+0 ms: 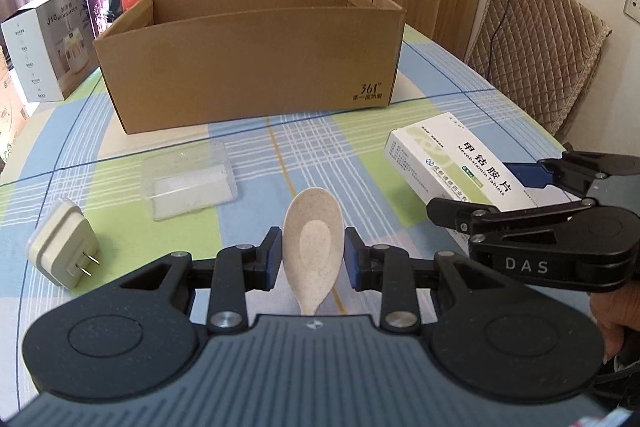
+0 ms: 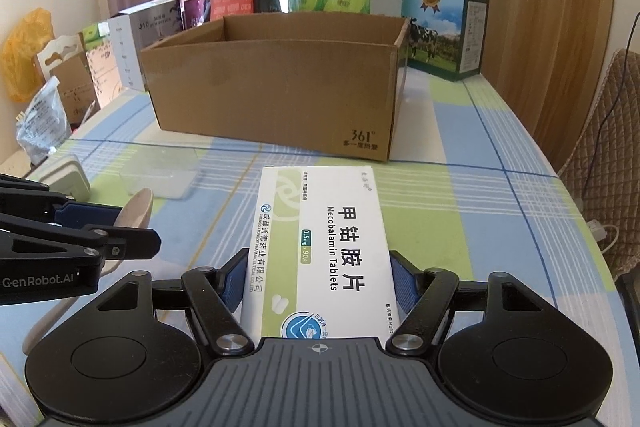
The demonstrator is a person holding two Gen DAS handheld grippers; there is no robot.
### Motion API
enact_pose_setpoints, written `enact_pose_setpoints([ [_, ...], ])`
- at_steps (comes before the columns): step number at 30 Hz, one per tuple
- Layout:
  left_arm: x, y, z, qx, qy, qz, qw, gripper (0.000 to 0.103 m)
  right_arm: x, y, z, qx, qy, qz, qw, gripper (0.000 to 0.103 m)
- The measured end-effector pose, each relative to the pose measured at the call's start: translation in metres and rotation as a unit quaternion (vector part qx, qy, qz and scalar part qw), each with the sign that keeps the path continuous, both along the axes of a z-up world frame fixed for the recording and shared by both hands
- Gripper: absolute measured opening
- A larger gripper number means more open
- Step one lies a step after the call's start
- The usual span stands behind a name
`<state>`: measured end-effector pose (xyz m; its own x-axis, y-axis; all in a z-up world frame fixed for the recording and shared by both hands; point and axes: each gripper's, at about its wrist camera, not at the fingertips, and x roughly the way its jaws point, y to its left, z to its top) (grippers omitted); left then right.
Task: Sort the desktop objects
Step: 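Carry the spoon with the left tool while the right tool carries the tablets box into the cardboard box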
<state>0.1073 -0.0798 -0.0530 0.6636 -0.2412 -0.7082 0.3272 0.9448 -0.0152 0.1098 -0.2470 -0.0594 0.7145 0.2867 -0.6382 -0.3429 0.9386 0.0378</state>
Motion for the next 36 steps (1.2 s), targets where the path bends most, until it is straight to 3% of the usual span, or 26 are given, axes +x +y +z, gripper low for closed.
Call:
enact_pose_setpoints([
  [24, 0.0, 0.014, 0.024, 0.009, -0.016, 0.032, 0.9993, 0.027, -0.003, 0.006, 0.015, 0.022, 0.016, -0.011, 1.0, 0.068],
  [36, 0.021, 0.024, 0.062, -0.042, -0.017, 0.043, 0.9981, 0.027, 0.018, 0.009, 0.082, 0.024, -0.004, -0.002, 1.0, 0.068],
])
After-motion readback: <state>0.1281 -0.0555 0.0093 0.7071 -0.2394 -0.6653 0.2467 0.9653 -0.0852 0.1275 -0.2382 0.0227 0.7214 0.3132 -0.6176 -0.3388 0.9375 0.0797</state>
